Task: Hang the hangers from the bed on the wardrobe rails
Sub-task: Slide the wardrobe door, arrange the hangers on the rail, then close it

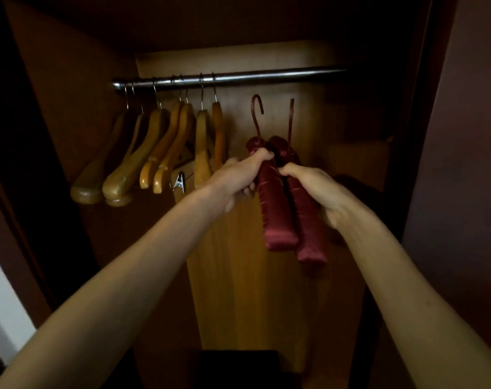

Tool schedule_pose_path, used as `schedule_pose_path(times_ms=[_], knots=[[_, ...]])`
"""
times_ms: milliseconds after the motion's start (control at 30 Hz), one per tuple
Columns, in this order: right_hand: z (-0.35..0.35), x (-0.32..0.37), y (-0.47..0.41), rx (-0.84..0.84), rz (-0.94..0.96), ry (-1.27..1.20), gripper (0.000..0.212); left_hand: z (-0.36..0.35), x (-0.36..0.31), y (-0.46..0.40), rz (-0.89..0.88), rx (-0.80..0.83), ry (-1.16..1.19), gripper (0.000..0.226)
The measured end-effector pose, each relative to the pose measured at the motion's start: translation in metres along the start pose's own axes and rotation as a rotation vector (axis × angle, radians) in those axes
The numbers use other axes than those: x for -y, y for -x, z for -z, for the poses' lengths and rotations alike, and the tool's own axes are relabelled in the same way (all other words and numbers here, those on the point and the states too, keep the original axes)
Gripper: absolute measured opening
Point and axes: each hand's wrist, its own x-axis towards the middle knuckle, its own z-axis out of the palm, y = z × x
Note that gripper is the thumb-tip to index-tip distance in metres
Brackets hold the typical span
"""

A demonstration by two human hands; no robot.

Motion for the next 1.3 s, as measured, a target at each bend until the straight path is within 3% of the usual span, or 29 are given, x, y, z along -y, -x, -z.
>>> schedule_pose_path(times_ms=[233,433,733,967,1133,1300], knots=[[-0.012,0.062,-0.068,-0.033,0.091,-0.021,0.042,0.029,-0.059,-0.069,-0.056,0.022,-0.016,0.022],[-0.013,0.093,-0.111,-0.035,0.091,-0.046,0.014,0.036,-0.08,-0.121,-0.047,0.035,-0.029,0.025],[-0.012,0.107,-0.163,-0.059,0.061,0.091,0.032,0.039,-0.087,-0.174,0.026,0.043,0.015,0.028],[-0.012,0.09,-0.168,-0.083,-0.032,0.09,0.031,0.028,-0.075,-0.176,0.093,0.089,-0.03,0.026],[-0.012,0.088,-0.157,-0.184,-0.007,0.218,0.051,0.027,-0.08,-0.154,-0.04,-0.044,-0.273,0.029],[-0.019,0.095,-0.119,-0.434,0.259,0.515,0.029,0.06,-0.083,-0.137,-0.324,-0.318,-0.62,0.02]])
